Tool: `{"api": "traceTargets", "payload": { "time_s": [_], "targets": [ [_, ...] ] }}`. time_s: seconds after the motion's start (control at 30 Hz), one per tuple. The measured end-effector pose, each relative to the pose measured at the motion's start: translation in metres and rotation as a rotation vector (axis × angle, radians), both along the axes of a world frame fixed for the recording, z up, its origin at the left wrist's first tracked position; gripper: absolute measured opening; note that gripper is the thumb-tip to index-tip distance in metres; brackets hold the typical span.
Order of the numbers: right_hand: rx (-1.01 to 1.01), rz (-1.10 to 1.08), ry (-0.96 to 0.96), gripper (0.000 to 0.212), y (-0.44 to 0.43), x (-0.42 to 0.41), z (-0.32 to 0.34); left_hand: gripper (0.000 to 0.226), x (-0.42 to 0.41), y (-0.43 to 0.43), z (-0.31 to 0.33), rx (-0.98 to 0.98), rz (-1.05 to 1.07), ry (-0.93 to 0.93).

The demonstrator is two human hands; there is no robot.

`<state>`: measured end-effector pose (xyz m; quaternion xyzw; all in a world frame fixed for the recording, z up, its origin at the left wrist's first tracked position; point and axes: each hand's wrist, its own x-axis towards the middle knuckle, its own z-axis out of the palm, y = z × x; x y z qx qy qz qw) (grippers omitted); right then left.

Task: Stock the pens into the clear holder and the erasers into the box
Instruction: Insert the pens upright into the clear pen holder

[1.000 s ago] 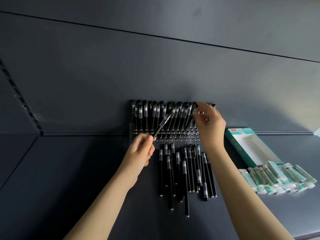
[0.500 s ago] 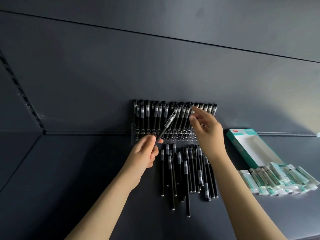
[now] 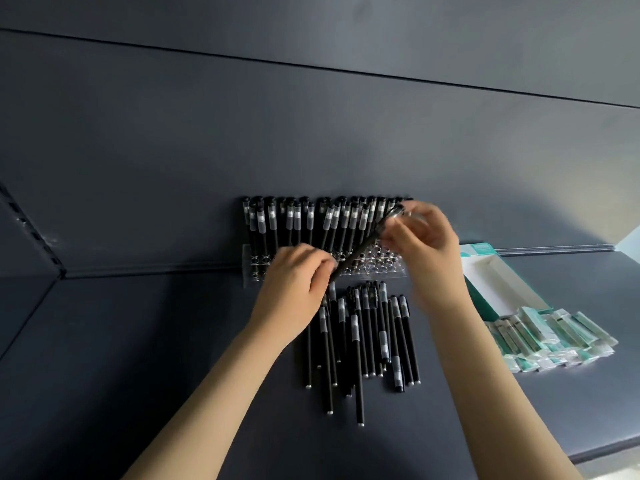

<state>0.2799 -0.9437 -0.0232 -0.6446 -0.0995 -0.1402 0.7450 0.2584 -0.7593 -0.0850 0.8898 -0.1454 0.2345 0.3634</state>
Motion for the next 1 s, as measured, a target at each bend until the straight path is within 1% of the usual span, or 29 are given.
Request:
{"api": "traceTargets", "payload": {
  "time_s": [0.03, 0.07, 0.1, 0.17, 0.3, 0.47, 0.67, 0.9, 1.0],
  "targets": [
    [-0.040, -0.077, -0.037, 0.021, -0.006, 0.003, 0.001, 0.030, 0.005, 0.001, -0.004, 0.157, 0.060, -0.118],
    [-0.100, -0.151, -0.077, 0.023, -0.012, 0.005, 0.001, 0.028, 0.009, 0.003, -0.009, 0.253, 0.108, -0.183],
    [-0.166, -0.221, -0.117, 0.023, -0.015, 0.007, 0.001, 0.026, 0.011, 0.005, -0.014, 0.311, 0.143, -0.207],
    [-0.271, -0.340, -0.183, 0.023, -0.017, 0.011, 0.000, 0.029, 0.011, 0.007, -0.024, 0.365, 0.195, -0.193],
    [-0.372, -0.453, -0.222, 0.024, -0.010, 0.019, -0.004, 0.035, 0.012, 0.009, -0.040, 0.411, 0.241, -0.118],
    [-0.478, -0.485, -0.228, 0.022, -0.006, 0.028, -0.014, 0.041, 0.013, 0.010, -0.044, 0.437, 0.247, -0.111],
    [-0.564, -0.487, -0.240, 0.021, -0.006, 0.036, -0.020, 0.039, 0.013, 0.011, -0.044, 0.421, 0.235, -0.099],
    [-0.733, -0.436, -0.235, 0.022, -0.005, 0.051, -0.027, 0.039, 0.014, 0.010, -0.044, 0.402, 0.243, -0.111],
    [-0.820, -0.405, -0.247, 0.027, -0.005, 0.057, -0.034, 0.039, 0.014, 0.010, -0.044, 0.397, 0.236, -0.105]
  ]
}}
